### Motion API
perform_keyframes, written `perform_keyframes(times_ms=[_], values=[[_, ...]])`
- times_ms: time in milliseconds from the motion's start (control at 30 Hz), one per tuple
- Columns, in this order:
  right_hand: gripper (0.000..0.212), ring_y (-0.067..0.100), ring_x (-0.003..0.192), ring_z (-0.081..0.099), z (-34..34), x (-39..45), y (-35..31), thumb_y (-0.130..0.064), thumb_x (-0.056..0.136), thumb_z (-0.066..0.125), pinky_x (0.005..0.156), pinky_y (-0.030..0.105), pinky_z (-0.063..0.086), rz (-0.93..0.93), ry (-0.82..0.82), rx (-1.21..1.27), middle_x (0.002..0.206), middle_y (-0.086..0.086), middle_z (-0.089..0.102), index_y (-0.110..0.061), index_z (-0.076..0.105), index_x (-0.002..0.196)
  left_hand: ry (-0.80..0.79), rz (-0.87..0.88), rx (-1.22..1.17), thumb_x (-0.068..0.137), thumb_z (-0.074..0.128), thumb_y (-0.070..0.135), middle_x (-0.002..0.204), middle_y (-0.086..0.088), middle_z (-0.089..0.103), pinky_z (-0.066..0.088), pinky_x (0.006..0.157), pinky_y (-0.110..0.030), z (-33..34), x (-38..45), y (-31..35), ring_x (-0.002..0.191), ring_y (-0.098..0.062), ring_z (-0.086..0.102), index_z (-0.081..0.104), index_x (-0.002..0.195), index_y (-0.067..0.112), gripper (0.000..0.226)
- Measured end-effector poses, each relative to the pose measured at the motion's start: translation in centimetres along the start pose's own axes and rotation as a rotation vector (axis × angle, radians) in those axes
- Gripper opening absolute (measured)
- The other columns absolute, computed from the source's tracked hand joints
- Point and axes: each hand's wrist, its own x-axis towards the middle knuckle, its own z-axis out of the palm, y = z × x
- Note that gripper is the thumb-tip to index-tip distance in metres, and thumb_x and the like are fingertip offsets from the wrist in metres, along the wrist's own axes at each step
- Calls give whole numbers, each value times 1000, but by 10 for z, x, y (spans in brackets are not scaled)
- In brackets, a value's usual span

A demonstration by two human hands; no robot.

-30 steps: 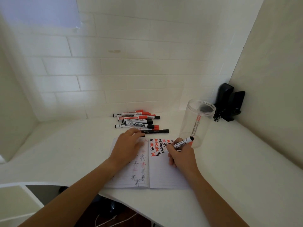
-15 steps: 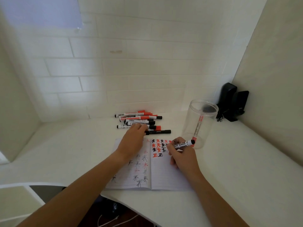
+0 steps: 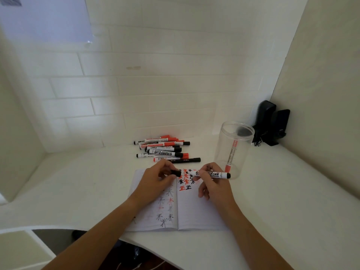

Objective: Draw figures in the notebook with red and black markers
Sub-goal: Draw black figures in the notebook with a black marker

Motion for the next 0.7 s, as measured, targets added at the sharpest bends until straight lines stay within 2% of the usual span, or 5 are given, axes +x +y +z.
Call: perform_keyframes(times_ms=[167, 467, 567, 700], values=[[12, 29, 49, 61, 1, -2, 0, -15, 104, 58, 42, 26, 42, -40, -33, -16, 89, 10, 77, -5, 57, 98, -33, -72, -42, 96, 66, 15, 100, 15, 76, 47, 90, -16, 0, 0, 1, 102, 0, 68, 59, 104, 27, 16], [9, 28, 49, 62, 3, -2, 1, -14, 104, 59, 41, 27, 44, -66, -80, -12, 89, 10, 77, -7, 58, 98, -104, -84, -56, 97, 63, 16, 104, 11, 76, 52, 96, -32, -1, -1, 2, 103, -4, 69, 58, 106, 26, 14], [10, 26, 48, 62, 2, -2, 2, -13, 105, 58, 40, 25, 44, -78, -75, -8, 90, 11, 77, -5, 57, 98, -112, -76, -70, 97, 64, 18, 101, 9, 77, 52, 94, -32, -1, -1, 5, 101, -7, 70, 57, 106, 25, 13], [10, 25, 47, 62, 1, -1, 3, -12, 105, 57, 39, 24, 42, -91, -48, -14, 89, 12, 76, -5, 57, 98, -55, -40, -124, 94, 69, 14, 96, 2, 71, 54, 83, -28, -5, -2, 8, 93, -15, 68, 61, 104, 21, 15]])
